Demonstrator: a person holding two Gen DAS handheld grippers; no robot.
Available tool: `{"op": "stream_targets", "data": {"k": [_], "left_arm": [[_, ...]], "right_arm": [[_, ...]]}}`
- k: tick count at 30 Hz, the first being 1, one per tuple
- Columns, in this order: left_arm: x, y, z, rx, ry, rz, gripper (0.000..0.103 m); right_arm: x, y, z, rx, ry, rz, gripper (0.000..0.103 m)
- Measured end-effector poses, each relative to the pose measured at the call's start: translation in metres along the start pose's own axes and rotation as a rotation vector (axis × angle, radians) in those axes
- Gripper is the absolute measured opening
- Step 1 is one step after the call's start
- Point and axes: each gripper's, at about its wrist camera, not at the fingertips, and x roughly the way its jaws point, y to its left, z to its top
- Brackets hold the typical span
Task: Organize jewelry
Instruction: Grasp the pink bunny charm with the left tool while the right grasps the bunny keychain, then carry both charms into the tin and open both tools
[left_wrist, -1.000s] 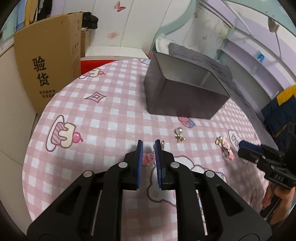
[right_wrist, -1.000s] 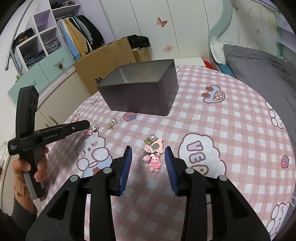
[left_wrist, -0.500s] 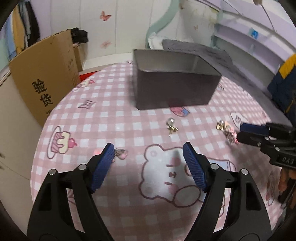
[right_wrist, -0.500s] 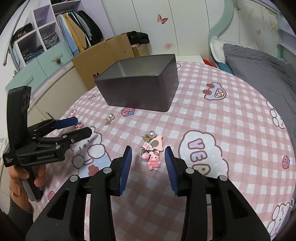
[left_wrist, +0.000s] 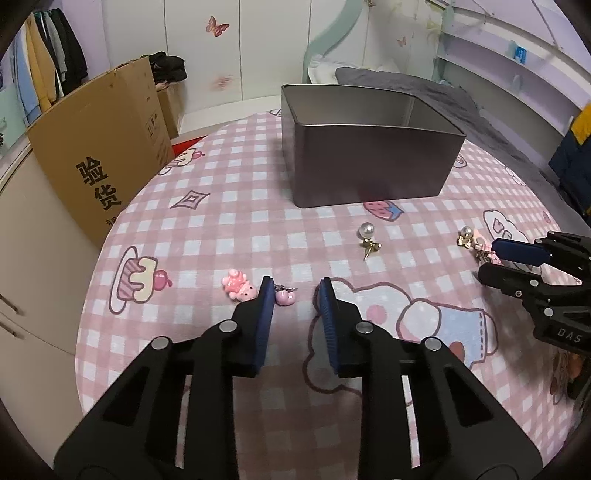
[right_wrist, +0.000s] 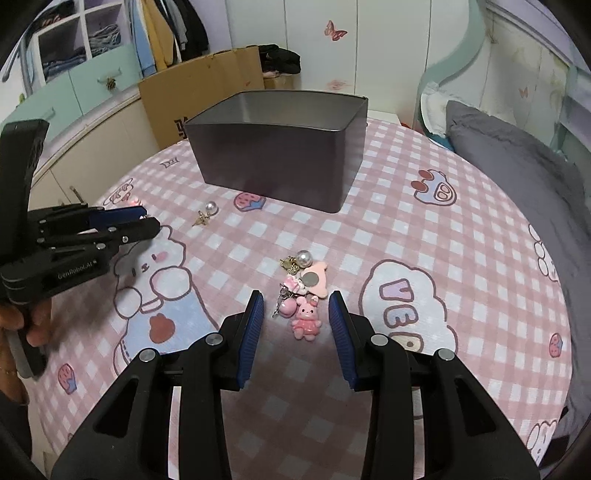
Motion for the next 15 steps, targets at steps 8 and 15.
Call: {"op": "stream_targets", "data": {"k": [8,15], "left_arm": [[-0.003,0.008,-0.002,-0.040,-0.008,-0.030,0.012],[-0.009,0.011,-0.004,-0.073,-0.023,-0.096,0.012]], "right_arm": [[-0.003,-0.001,-0.004,-0.006,-0.002,-0.012,0.022],[-0.013,-0.002,-0.005,0.010,-0.027,0.013,0.021]]}}
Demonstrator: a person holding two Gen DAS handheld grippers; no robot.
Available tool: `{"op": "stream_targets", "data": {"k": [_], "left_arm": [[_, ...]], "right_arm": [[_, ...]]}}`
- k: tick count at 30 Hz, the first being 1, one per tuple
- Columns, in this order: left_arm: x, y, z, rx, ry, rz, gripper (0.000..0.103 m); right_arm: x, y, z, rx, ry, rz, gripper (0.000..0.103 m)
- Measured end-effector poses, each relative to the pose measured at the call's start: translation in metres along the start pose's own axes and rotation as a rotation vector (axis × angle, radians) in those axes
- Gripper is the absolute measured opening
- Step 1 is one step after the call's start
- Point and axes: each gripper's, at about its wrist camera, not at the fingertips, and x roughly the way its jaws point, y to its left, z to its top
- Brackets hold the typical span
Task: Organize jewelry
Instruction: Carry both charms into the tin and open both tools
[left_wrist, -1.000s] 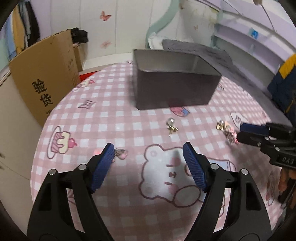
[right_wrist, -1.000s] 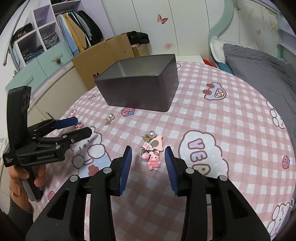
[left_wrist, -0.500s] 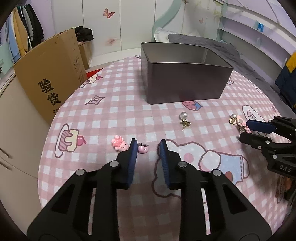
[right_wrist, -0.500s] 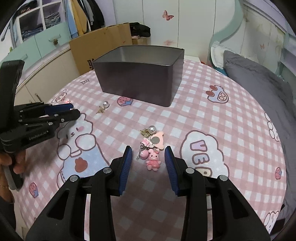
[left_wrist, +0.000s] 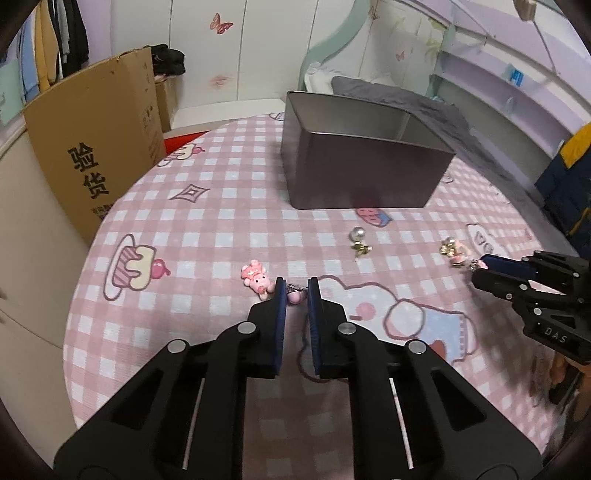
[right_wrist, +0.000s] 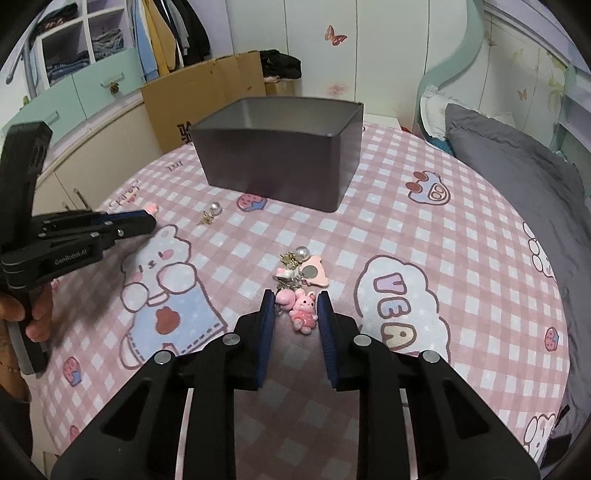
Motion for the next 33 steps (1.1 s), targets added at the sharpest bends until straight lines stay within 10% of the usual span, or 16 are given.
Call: {"op": "stream_targets", "data": {"k": [16,33], "left_arm": [[-0.040,-0.029,0.089,0.011,-0.159,-0.234,0.012],[0.035,-0.027,0.126,-0.032,-0.003,-0.201,0.013]], "right_arm": [[-0.036,-0.016,0.080,0.054,-0.210,0.107,0.021],[0.020,-0.030,0.110,0.103,-0.157,0.124,0.023]]}}
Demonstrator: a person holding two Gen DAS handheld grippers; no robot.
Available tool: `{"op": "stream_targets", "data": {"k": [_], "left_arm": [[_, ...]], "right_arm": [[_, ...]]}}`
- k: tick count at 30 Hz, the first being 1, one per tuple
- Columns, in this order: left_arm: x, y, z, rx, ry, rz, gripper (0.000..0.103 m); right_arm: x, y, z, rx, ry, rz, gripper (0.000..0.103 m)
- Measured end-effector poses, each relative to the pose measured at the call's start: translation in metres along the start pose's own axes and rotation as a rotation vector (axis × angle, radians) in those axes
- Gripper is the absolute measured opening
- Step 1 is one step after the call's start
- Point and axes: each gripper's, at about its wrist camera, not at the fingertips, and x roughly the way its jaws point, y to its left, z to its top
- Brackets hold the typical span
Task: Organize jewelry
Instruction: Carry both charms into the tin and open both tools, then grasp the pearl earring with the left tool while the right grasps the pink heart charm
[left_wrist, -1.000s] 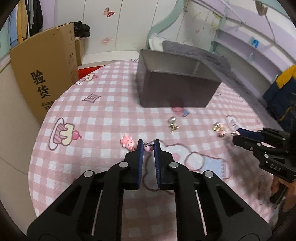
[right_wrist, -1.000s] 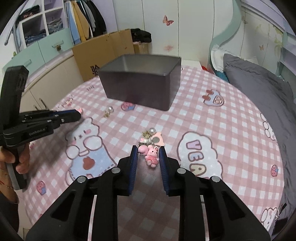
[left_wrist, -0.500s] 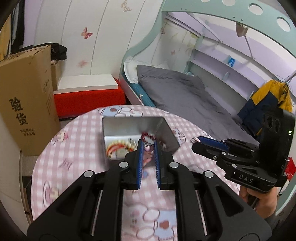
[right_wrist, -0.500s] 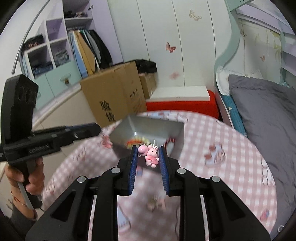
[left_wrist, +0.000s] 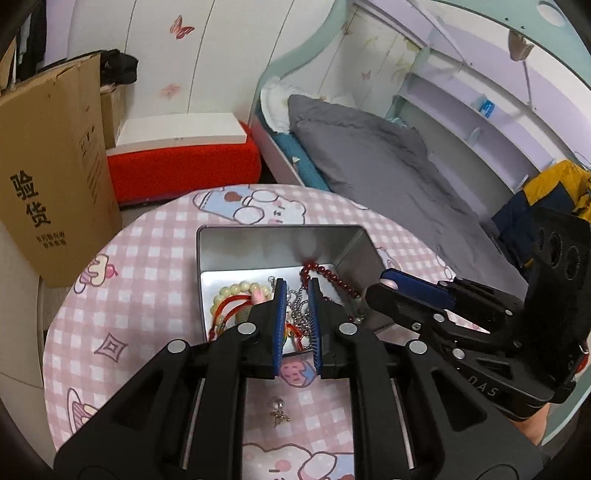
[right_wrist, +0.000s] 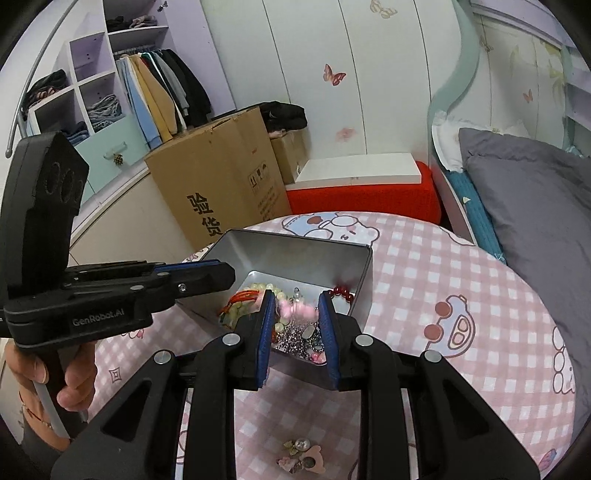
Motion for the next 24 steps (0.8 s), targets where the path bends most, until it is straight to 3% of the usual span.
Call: {"op": "stream_targets", "data": {"k": [3,5,7,8,9,15,24], "left_arm": [[0.000,0.002,-0.002,-0.003,0.012,0.002,0.013],[-0.004,0.002,-0.003,-0.002,0.007,0.019,0.015],[-0.009,0.000,-0.004,-0.002,-0.003,0.018,0.045],[-0.014,0.000,-0.006,-0.008,-0.025,0.020,0.074],[-0.024,-0.001,-0.008,-0.013,-0.073,0.024,0.075],[-0.048,-0.011,-0.018,0.022,-0.109,0.065,0.075],[-0.059,-0.009,-0.052,0.025,-0.093,0.170,0.075]], "right_arm": [[-0.004,-0.001,0.000,0.009,-0.010,-0.009,0.033],[-0.010,-0.001,0.000,0.014,-0.018,-0.010,0.034],[-0.018,-0.002,-0.001,0.013,-0.031,-0.014,0.036],[-0.023,-0.002,-0.001,0.011,-0.039,-0.016,0.036],[-0.029,-0.001,-0.002,0.009,-0.048,-0.019,0.037],[-0.054,0.001,-0.012,-0.003,-0.072,-0.037,0.039],[-0.060,0.008,-0.046,-0.012,-0.015,-0.063,0.044]]}}
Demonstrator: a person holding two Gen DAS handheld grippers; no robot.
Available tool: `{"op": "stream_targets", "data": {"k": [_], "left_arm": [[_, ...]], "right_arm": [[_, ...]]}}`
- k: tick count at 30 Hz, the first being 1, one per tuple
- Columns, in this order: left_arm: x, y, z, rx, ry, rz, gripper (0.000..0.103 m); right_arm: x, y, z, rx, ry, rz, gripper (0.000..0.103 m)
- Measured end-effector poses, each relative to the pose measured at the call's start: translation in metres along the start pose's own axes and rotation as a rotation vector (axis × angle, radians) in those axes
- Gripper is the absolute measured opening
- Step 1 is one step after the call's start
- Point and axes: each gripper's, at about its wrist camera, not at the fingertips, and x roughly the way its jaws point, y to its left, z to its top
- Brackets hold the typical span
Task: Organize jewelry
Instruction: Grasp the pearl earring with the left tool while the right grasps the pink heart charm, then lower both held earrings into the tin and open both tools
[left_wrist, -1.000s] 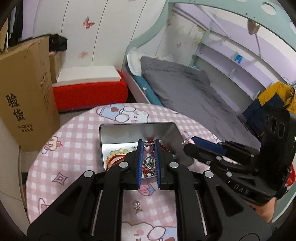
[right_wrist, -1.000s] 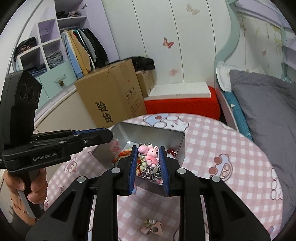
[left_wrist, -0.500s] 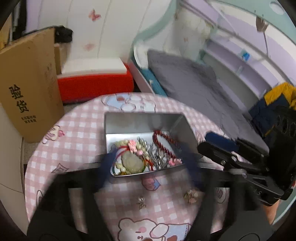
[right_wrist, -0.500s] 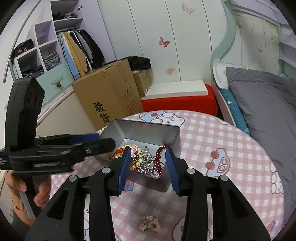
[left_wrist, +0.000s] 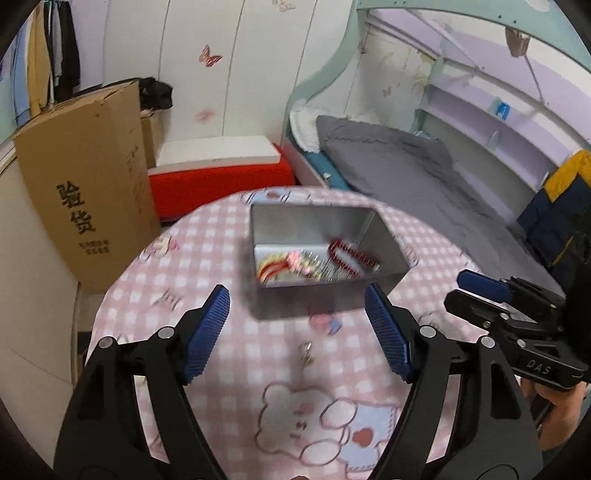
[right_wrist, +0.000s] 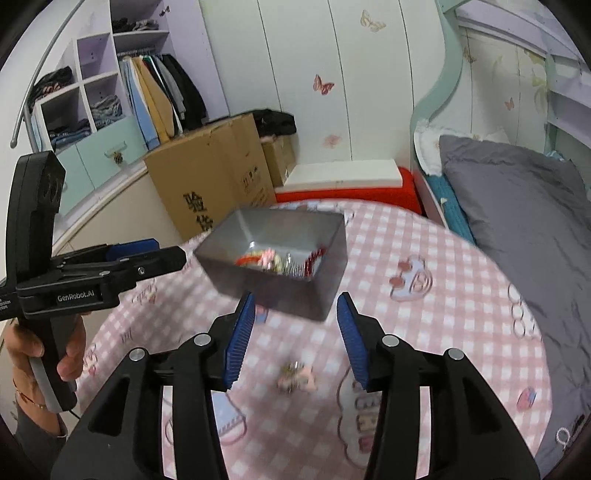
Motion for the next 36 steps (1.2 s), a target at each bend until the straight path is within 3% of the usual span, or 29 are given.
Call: {"op": "stream_targets", "data": {"k": [5,9,15,19,25,27,31,32,34,36], "left_arm": [[0.010,0.006,-0.023,-0.008,0.059,0.019,0.075],[0.023,0.010,-0.038,-0.012,0.101,0.049,0.075],[0.038,0.004,-0.047,0.021,0.131,0.066,0.075],[0.045,0.001,-0.048,0.029,0.146,0.061,0.075],[0.053,-0.006,-0.049,0.045,0.157,0.059,0.074],[0.056,-0.009,-0.048,0.054,0.167,0.059,0.060],[0.061,-0.012,-0.045,0.078,0.174,0.098,0.044],[0.061,-0.013,-0.044,0.080,0.175,0.102,0.036],[0.062,-0.015,-0.043,0.095,0.179,0.102,0.031],[0.063,-0.021,-0.044,0.139,0.176,0.116,0.016]], "right_arm": [[0.014,0.005,-0.024,-0.005,0.078,-0.003,0.045],[0.033,0.010,-0.040,-0.044,0.148,-0.061,0.049],[0.052,0.017,-0.050,-0.089,0.191,-0.076,0.049],[0.051,0.018,-0.051,-0.130,0.194,-0.110,0.026],[0.047,0.012,-0.053,-0.123,0.190,-0.093,0.025],[0.044,0.010,-0.053,-0.110,0.182,-0.083,0.025],[0.041,0.005,-0.051,-0.089,0.168,-0.075,0.026],[0.040,0.004,-0.050,-0.084,0.165,-0.072,0.026],[0.039,0.003,-0.049,-0.078,0.161,-0.071,0.026],[0.038,0.001,-0.048,-0.072,0.155,-0.067,0.026]]}}
